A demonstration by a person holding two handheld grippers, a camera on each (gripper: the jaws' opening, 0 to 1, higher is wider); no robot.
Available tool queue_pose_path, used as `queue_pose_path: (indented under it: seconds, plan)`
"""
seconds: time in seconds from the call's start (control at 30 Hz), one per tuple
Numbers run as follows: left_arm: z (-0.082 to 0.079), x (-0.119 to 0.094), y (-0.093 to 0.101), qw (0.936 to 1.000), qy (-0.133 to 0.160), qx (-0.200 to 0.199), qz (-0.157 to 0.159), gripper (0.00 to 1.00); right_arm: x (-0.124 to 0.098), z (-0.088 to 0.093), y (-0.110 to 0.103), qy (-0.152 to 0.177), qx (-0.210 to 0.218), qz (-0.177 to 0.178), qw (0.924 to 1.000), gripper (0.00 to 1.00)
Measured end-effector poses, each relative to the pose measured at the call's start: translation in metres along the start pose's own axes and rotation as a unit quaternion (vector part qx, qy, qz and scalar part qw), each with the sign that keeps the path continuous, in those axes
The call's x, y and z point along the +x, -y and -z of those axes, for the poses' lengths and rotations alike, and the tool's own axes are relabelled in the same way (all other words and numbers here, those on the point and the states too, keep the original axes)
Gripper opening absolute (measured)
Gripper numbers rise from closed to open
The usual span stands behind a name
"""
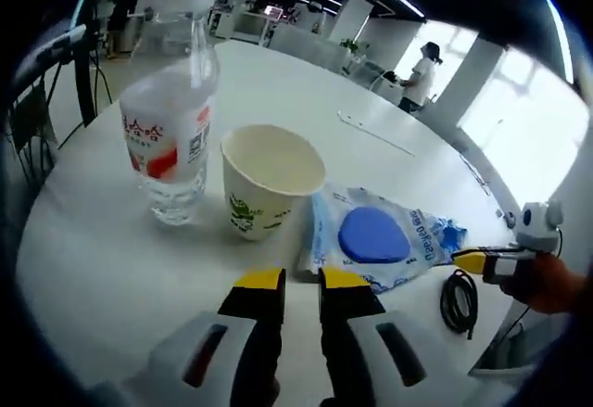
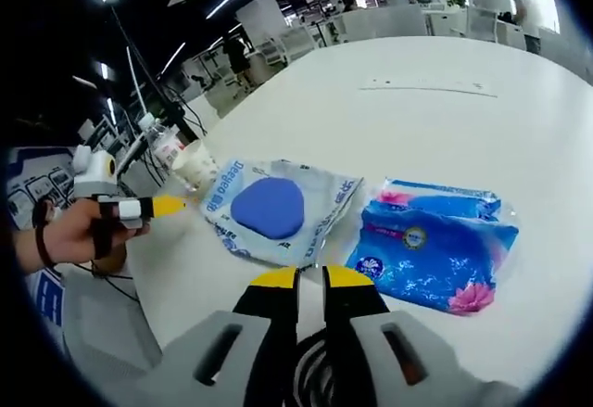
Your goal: Arrange the tabletop items into an orderly group along one side of the table until the central work area is clear of visible clutter.
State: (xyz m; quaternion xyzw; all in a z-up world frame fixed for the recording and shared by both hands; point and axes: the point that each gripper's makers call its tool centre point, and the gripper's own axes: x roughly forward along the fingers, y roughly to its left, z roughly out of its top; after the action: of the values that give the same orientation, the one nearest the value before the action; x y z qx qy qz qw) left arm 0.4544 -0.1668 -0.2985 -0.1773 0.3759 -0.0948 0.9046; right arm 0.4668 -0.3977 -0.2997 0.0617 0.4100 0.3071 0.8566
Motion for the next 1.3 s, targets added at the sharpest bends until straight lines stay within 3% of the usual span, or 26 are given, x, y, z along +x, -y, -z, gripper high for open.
queue_pose_path:
  seconds: [0.57,0.83,1.3]
  plan:
    - [0.021,-0.039,0.009,0.9983,0.0,0.057,0.01,0.13,-0.045,0.024,0.041,0.017,0.023,0.044,0.9986,0.08]
    - [0.032,-0.051,0.013,0.9972,0.0,0.074,0.013,0.13,-0.067,0.044,0.065,0.014,0.036,0.073,0.9966,0.13]
    - [0.044,-0.067,0.019,0.9936,-0.005,0.111,0.021,0.14,-0.084,0.064,0.078,0.008,0.044,0.091,0.9949,0.15]
